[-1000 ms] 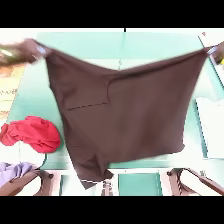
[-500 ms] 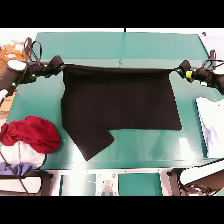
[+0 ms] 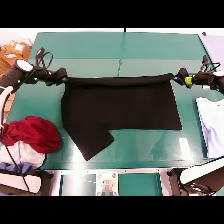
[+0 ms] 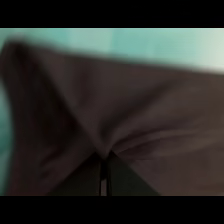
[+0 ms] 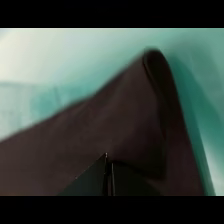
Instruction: Fold the shirts.
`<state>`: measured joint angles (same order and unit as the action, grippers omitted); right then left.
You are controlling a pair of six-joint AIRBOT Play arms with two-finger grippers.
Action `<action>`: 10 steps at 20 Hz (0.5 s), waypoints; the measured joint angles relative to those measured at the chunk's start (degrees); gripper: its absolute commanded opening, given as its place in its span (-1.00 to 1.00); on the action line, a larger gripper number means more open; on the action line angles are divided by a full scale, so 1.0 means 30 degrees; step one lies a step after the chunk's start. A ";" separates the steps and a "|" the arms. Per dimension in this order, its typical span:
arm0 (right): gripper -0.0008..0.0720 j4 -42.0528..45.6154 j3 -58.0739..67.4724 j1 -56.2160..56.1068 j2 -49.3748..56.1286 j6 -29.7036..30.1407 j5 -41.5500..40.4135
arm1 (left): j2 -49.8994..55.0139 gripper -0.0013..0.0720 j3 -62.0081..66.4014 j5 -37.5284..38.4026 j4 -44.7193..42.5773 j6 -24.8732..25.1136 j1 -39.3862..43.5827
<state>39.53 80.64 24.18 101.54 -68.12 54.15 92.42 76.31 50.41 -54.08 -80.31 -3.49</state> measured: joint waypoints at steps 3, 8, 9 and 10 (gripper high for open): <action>-0.92 0.0699 -0.1239 0.0036 -0.0270 -0.0058 0.0299 | 0.0044 -0.89 -0.0729 0.0211 -0.1180 -0.0437 0.0058; -0.80 0.1217 -0.2084 -0.0022 -0.0554 -0.0109 0.0568 | 0.0109 -0.89 -0.1326 -0.0175 -0.1494 -0.0554 0.0066; -0.41 0.1260 -0.2098 -0.0022 -0.0707 -0.0168 0.0736 | 0.0117 -0.78 -0.1355 -0.0248 -0.1355 -0.0466 0.0066; -0.35 0.1282 -0.2040 -0.0015 -0.0874 -0.0160 0.0998 | 0.0117 0.10 -0.1362 -0.0226 -0.1158 -0.0364 0.0066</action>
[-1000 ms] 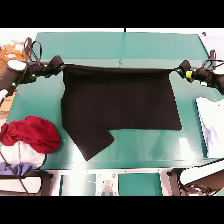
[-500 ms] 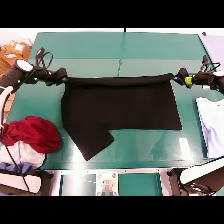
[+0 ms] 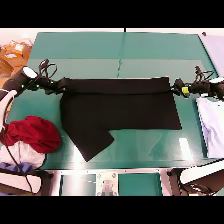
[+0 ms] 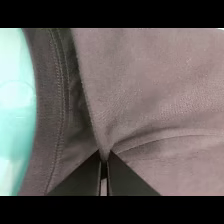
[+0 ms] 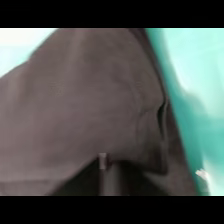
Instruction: Fold the shirts.
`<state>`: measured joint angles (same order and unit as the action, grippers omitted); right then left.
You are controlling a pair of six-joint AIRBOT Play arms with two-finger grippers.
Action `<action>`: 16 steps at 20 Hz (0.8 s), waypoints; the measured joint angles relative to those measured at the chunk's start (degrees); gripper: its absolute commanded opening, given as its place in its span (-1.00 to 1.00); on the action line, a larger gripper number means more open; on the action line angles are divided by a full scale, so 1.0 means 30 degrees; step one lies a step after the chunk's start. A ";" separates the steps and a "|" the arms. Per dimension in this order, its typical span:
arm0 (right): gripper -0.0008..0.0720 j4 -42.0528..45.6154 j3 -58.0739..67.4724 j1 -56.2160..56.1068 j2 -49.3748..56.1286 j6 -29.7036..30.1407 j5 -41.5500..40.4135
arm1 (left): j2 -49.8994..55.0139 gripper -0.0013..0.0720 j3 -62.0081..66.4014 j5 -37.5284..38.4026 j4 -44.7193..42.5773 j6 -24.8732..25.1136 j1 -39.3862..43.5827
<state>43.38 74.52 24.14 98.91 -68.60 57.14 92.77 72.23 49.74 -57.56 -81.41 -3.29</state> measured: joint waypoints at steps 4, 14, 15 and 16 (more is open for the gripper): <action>-0.69 0.1603 0.0736 0.0743 -0.0925 -0.1027 0.2404 | -0.0313 0.80 0.0452 0.1545 0.0415 0.0182 -0.0036; -0.92 0.6237 -0.4670 0.2310 -0.8211 -0.4656 0.5982 | -0.2820 -0.90 0.2011 0.8386 -0.0488 -0.0219 -0.0029; -0.92 0.6564 -0.6084 0.2528 -0.9289 -0.5093 0.5960 | -0.3694 -0.90 0.1348 0.8677 -0.0692 -0.0321 -0.0015; -0.91 0.6849 -0.7410 0.2761 -1.0236 -0.5515 0.5858 | -0.4918 -0.90 0.0248 0.8735 -0.0801 -0.0423 -0.0007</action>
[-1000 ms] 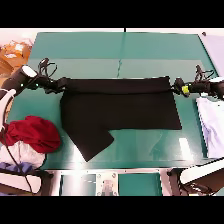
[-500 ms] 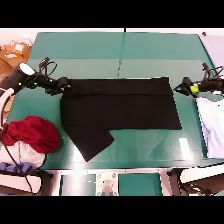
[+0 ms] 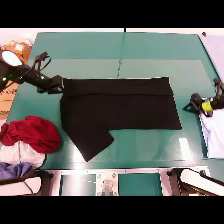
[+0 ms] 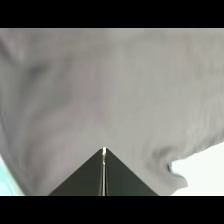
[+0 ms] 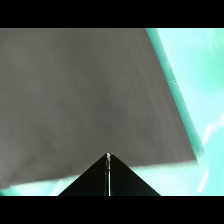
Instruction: Fold the shirts.
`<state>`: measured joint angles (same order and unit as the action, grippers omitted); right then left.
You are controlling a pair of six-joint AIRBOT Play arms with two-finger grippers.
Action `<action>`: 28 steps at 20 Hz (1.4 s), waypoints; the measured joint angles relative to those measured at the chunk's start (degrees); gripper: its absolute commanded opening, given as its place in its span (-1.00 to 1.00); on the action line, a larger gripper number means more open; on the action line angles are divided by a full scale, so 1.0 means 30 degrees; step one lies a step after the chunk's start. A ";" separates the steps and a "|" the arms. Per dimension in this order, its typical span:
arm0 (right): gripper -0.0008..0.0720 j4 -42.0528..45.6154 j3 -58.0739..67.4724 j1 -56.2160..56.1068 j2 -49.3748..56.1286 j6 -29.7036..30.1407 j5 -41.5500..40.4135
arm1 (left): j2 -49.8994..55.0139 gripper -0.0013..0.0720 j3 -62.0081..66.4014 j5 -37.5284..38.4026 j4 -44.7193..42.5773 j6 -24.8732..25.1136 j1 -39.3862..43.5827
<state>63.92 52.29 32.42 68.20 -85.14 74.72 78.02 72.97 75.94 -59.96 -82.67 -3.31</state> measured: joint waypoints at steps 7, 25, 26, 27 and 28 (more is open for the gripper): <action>0.06 -0.0386 -0.7337 0.0648 -0.2892 -0.1239 -0.2390 | -0.8852 0.94 -1.0936 -0.1647 -0.0233 -0.1982 0.0015; 0.02 -0.7453 -0.8954 0.0627 0.0437 0.0976 -0.8998 | -1.0972 0.45 -2.1442 -0.9049 0.8218 0.0036 0.0036; 0.02 -0.7490 -0.8939 0.0627 0.0466 0.1013 -0.9063 | -1.0965 0.45 -2.1551 -0.9559 0.8750 0.0503 0.0036; 0.02 -0.7577 -0.8932 0.0627 0.0488 0.1042 -0.9129 | -1.0965 0.45 -2.1631 -0.9916 0.9180 0.0903 0.0029; 0.03 -0.7621 -0.8925 0.0627 0.0495 0.1064 -0.9136 | -1.0965 0.45 -2.1711 -1.0171 0.9500 0.1195 0.0029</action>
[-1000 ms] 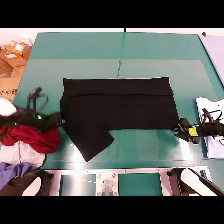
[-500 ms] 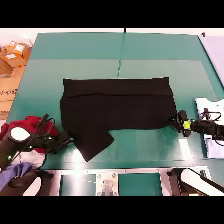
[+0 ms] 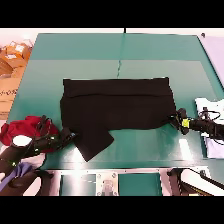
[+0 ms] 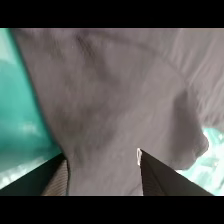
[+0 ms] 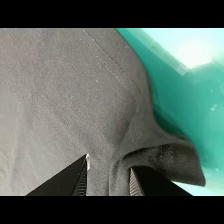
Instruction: Fold the shirts.
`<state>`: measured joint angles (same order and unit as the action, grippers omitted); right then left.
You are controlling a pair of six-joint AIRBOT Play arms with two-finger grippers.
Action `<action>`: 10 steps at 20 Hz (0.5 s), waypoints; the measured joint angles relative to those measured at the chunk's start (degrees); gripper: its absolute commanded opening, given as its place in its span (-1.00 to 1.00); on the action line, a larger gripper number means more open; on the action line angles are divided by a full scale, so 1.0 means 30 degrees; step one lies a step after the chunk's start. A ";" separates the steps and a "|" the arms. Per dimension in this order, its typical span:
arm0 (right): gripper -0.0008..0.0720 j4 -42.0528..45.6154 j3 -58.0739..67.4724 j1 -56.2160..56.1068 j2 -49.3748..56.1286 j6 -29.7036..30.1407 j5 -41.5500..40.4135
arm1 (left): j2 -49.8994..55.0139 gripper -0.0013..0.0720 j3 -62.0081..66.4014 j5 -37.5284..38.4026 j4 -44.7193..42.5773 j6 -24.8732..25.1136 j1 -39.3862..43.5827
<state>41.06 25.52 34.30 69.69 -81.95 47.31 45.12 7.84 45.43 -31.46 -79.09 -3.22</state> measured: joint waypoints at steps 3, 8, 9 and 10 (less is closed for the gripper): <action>0.02 -0.0087 0.0000 0.0007 0.0015 0.0036 0.0000 | -0.0007 0.45 -0.0350 -0.0372 0.0707 0.0576 -0.0007; -0.57 0.0080 0.0007 0.0044 0.0029 0.0146 0.0182 | 0.0058 -0.89 -0.0954 -0.0539 0.1297 0.1457 -0.0007; -0.82 0.0393 0.0022 0.0044 0.0044 0.0379 0.0219 | 0.0029 -0.90 -0.0969 -0.0328 0.1836 0.1800 -0.0015; -0.92 0.0612 0.0073 0.0058 0.0051 0.0576 0.0401 | 0.0022 -0.90 -0.0984 0.0058 0.2251 0.2084 -0.0007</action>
<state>42.89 25.74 34.48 69.84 -80.23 48.51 45.19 4.89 45.60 -24.71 -72.84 -3.25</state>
